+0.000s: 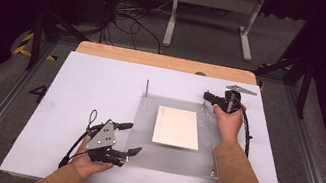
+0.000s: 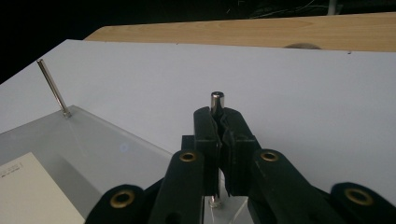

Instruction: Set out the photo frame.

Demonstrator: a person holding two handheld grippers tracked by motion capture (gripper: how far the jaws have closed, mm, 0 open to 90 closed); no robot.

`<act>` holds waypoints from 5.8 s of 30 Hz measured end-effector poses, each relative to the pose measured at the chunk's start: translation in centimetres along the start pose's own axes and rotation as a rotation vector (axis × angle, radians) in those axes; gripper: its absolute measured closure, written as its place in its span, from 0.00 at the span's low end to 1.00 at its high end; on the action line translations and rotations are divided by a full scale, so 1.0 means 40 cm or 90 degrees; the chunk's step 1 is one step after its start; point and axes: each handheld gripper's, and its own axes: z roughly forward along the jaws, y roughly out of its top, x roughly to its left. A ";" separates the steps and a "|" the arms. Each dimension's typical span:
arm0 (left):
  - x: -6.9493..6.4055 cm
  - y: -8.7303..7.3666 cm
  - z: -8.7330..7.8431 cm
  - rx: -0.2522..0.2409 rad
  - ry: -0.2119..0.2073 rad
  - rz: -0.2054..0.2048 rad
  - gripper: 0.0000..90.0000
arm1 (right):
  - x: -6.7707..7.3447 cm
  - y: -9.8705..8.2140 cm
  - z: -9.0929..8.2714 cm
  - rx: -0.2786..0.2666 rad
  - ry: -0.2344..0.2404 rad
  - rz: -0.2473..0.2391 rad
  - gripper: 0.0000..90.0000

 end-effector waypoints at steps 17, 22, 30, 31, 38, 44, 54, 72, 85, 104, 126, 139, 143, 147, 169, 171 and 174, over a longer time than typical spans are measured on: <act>-0.013 0.009 0.019 -0.047 -0.008 0.061 0.53 | -0.007 -0.008 0.000 -0.015 0.013 0.007 0.94; -0.013 0.011 0.018 -0.045 -0.010 0.050 0.53 | -0.005 -0.006 -0.002 -0.010 0.013 0.006 0.94; -0.009 0.017 0.018 -0.045 -0.015 0.042 0.53 | 0.007 -0.013 -0.021 0.015 -0.026 -0.003 0.71; -0.007 0.018 0.018 -0.046 -0.016 0.041 0.53 | 0.008 -0.014 -0.030 0.011 -0.028 -0.002 0.68; -0.004 0.033 0.018 -0.039 -0.016 0.039 0.53 | 0.036 -0.012 -0.121 -0.006 -0.018 -0.038 0.58; 0.000 0.042 0.018 -0.038 -0.017 0.031 0.53 | 0.087 -0.014 -0.211 -0.010 0.001 -0.111 0.58; 0.010 0.065 0.016 -0.029 -0.019 0.017 0.53 | 0.168 -0.063 -0.369 -0.041 0.043 -0.230 0.56; 0.022 0.087 0.014 -0.021 -0.024 -0.004 0.52 | 0.236 -0.139 -0.512 -0.021 0.101 -0.345 0.52; 0.021 0.089 0.016 -0.021 -0.026 -0.008 0.52 | 0.295 -0.159 -0.485 -0.082 0.158 -0.428 0.34; 0.022 0.089 0.015 -0.026 -0.024 -0.012 0.52 | 0.291 -0.170 -0.394 -0.138 0.159 -0.459 0.60; 0.022 0.133 0.004 -0.079 0.040 0.011 0.52 | 0.306 -0.134 -0.399 -0.187 0.141 -0.484 0.67; 0.030 0.248 -0.045 -0.122 0.078 0.051 0.57 | 0.348 -0.044 -0.453 -0.254 0.128 -0.533 0.74; 0.026 0.275 -0.067 -0.138 0.079 0.060 0.59 | 0.363 -0.022 -0.474 -0.264 0.129 -0.538 0.75; 0.022 0.294 -0.090 -0.151 0.074 0.059 0.61 | 0.378 -0.008 -0.492 -0.271 0.142 -0.522 0.75; 0.014 0.329 -0.184 -0.155 0.031 -0.009 0.66 | 0.448 0.021 -0.528 -0.217 0.229 -0.378 0.77; 0.016 0.332 -0.183 -0.151 0.030 -0.011 0.66 | 0.446 0.023 -0.526 -0.219 0.232 -0.373 0.77; 0.025 0.336 -0.174 -0.153 0.028 -0.018 0.66 | 0.439 0.025 -0.522 -0.220 0.232 -0.365 0.77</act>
